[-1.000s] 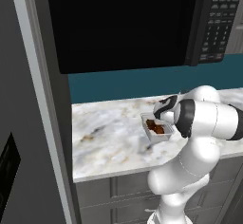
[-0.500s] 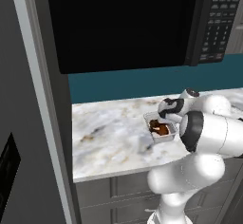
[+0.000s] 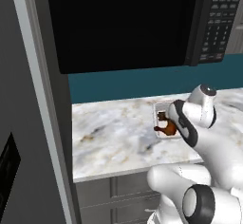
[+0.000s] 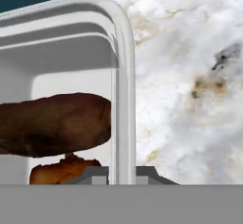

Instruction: Place the tupperware on the second highest shelf of the fridge. Make space for the tupperware among the existing items by rearranging them on the shelves if needed. Close the fridge door when finished.

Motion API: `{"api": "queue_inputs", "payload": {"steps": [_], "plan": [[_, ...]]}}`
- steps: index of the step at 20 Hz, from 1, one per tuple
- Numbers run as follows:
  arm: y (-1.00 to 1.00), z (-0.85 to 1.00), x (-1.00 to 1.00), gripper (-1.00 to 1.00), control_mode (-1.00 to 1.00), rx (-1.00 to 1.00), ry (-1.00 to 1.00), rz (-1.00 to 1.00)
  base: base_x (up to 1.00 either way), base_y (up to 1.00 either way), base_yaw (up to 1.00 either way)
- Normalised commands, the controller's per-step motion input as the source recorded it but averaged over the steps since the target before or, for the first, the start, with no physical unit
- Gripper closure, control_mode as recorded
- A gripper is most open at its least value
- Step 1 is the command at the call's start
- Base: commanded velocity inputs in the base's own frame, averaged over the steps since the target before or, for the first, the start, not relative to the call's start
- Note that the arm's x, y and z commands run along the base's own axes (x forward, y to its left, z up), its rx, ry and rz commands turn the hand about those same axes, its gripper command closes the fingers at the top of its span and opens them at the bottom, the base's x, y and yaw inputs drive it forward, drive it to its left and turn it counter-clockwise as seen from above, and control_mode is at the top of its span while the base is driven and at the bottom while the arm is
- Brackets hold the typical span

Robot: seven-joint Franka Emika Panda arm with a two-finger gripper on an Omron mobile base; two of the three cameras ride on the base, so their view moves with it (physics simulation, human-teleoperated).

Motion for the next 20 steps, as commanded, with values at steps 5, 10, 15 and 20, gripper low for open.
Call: {"api": "queue_inputs", "payload": {"steps": [5,10,15,20], "plan": [[0.07,1.00,-0.59,1.00,-1.00,0.19,-0.05,-0.24,0.00,0.00,0.00],[0.10,0.99,-0.54,1.00,-1.00,0.35,-0.11,-0.25,0.00,0.00,0.00],[0.10,0.94,-0.74,1.00,-1.00,0.38,-0.03,-0.26,0.00,0.00,0.00],[0.09,0.71,-0.89,1.00,-1.00,0.28,0.10,-0.20,0.00,0.00,0.00]]}}
